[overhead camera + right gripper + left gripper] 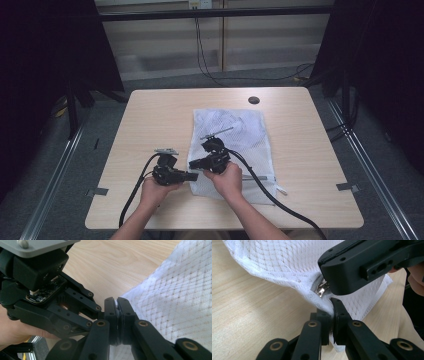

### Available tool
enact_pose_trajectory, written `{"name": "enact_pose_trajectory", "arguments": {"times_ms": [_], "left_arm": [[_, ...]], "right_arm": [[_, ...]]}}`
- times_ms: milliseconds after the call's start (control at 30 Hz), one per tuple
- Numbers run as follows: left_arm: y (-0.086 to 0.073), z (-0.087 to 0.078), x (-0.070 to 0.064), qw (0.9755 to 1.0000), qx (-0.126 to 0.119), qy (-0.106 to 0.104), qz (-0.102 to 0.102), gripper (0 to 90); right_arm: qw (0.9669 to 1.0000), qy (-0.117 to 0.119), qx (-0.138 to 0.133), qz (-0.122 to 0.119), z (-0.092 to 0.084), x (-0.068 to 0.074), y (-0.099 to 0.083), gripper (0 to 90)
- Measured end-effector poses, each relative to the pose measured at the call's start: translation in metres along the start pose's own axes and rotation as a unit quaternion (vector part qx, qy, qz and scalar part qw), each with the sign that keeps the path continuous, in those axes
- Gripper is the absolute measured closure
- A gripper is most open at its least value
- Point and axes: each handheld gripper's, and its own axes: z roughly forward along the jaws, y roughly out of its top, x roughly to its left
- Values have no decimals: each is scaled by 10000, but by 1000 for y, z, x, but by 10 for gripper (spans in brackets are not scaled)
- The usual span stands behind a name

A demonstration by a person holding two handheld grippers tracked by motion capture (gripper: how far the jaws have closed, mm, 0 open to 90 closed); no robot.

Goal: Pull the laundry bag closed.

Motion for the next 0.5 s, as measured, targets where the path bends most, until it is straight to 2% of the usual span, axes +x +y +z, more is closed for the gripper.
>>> {"name": "enact_pose_trajectory", "arguments": {"times_ms": [267,500], "left_arm": [[1,-1,0,9999,69,103,-46,879],[1,-2,1,9999,64,144,-54,881]], "right_arm": [[10000,-33,53,33,-4,-2,-1,868],[9999,49,52,84,-8,-9,-5,869]]}}
